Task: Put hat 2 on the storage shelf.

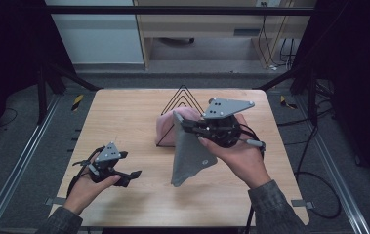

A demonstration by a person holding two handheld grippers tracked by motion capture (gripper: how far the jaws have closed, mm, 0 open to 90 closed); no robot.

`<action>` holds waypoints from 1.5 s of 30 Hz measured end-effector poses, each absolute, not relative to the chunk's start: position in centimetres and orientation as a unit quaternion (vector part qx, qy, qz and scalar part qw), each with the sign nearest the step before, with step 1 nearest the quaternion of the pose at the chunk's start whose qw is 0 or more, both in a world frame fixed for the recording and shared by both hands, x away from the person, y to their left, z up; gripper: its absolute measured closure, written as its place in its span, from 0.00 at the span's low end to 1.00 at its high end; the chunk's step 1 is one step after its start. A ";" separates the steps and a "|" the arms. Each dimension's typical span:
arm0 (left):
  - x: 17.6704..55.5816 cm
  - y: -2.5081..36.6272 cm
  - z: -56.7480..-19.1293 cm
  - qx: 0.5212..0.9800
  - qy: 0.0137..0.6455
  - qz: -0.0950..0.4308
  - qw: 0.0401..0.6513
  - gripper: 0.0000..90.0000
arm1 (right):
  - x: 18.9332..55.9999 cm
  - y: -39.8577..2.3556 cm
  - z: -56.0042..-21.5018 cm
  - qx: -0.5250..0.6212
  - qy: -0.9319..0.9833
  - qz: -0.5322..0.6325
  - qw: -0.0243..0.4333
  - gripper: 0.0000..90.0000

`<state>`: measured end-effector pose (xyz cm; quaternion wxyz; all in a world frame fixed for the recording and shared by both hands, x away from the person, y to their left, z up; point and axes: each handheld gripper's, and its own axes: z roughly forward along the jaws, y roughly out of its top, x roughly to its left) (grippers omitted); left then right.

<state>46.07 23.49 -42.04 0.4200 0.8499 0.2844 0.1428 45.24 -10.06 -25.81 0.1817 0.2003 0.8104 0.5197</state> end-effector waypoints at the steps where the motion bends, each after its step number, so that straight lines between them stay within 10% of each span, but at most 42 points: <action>1: 46.3 23.0 -41.6 0.849 0.281 0.138 0.425 0.13 | 45.2 -9.7 -25.5 0.195 0.811 0.521 0.182 0.97; 45: 50.0 18.3 -37.6 0.855 0.210 0.079 0.467 0.19 | 44.1 -5.9 -22.2 0.144 0.837 0.495 0.184 0.97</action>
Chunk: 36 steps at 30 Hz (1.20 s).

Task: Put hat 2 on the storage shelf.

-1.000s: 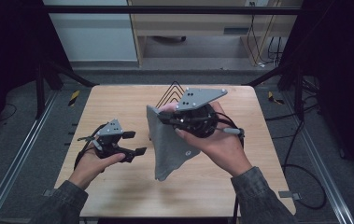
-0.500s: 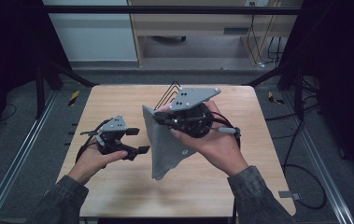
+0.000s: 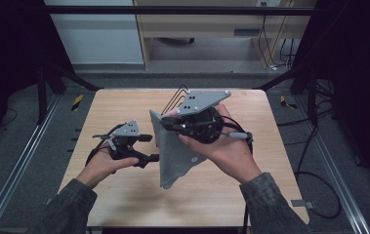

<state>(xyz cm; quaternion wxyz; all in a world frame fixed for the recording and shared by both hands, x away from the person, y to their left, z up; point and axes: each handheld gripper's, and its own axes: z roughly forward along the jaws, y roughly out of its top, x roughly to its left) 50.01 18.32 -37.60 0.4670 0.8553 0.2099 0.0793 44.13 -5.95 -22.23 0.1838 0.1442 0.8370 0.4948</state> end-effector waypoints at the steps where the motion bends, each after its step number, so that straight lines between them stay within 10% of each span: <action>1: 50.0 18.1 -37.6 0.856 0.207 0.075 0.468 0.19 | 44.2 -5.9 -22.3 0.143 0.838 0.494 0.184 0.97; 12: 50.2 16.7 -37.8 0.858 0.187 0.064 0.474 0.32 | 44.2 -6.3 -22.7 0.147 0.837 0.494 0.181 0.97; 22: 50.3 14.2 -37.6 0.858 0.184 0.087 0.471 0.97 | 44.3 -8.4 -23.6 0.169 0.831 0.497 0.183 0.97; 36: 49.6 14.3 -36.4 0.868 0.181 0.106 0.451 0.99 | 45.2 -11.8 -24.8 0.211 0.820 0.498 0.187 0.97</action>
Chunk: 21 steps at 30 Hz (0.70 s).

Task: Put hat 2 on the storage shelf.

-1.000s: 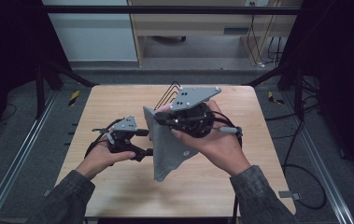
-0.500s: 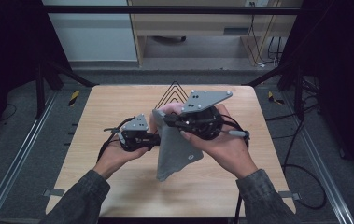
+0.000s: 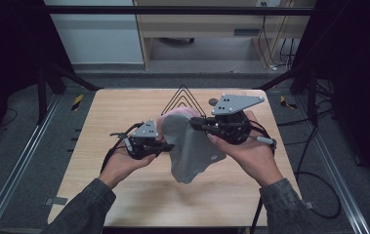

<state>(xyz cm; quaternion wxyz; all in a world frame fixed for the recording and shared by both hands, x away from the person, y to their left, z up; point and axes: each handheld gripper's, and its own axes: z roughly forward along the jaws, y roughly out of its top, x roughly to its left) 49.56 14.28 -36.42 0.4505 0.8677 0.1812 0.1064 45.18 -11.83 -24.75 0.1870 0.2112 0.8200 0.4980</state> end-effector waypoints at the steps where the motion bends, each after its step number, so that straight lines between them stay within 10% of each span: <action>1: 49.5 14.4 -36.2 0.868 0.180 0.109 0.449 0.99 | 45.2 -11.9 -24.8 0.213 0.820 0.498 0.188 0.97; 21: 50.5 17.5 -25.9 0.854 0.197 0.190 0.442 0.99 | 49.1 -14.1 -21.4 0.253 0.775 0.536 0.219 0.97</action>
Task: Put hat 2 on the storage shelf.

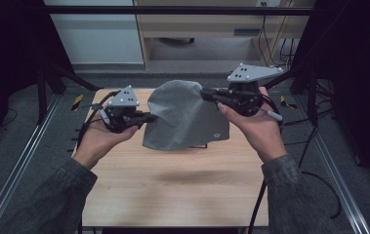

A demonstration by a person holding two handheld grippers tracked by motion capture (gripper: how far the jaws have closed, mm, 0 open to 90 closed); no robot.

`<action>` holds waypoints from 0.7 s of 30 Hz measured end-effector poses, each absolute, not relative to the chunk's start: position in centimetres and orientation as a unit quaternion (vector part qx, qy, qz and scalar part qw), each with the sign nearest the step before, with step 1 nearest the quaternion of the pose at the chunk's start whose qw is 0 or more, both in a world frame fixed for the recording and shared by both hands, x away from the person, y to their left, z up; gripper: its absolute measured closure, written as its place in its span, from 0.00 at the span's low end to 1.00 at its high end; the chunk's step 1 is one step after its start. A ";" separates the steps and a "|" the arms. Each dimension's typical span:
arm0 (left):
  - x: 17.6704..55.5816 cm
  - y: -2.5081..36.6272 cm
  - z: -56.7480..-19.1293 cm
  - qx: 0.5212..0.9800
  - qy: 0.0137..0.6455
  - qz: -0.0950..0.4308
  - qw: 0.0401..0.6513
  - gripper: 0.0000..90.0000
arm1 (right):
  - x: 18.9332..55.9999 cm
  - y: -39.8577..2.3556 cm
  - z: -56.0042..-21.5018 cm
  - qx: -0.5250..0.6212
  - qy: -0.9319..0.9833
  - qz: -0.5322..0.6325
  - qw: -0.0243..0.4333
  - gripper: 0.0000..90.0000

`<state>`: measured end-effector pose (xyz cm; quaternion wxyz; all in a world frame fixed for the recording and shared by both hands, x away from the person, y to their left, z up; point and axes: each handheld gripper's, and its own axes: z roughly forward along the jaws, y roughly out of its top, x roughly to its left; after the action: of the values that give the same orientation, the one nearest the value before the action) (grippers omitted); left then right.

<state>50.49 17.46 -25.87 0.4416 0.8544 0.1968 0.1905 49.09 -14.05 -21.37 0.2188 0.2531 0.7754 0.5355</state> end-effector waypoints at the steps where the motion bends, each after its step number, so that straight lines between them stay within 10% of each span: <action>1: 50.7 17.6 -25.3 0.851 0.199 0.195 0.446 0.99 | 49.3 -14.0 -21.1 0.253 0.774 0.537 0.221 0.97; 21: 56.8 18.6 -21.0 0.808 0.233 0.249 0.480 0.99 | 57.3 -13.5 -17.9 0.279 0.737 0.562 0.251 0.97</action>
<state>56.77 18.58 -20.96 0.4800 0.8082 0.2334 0.2490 57.31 -13.55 -17.90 0.2506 0.2789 0.7371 0.5622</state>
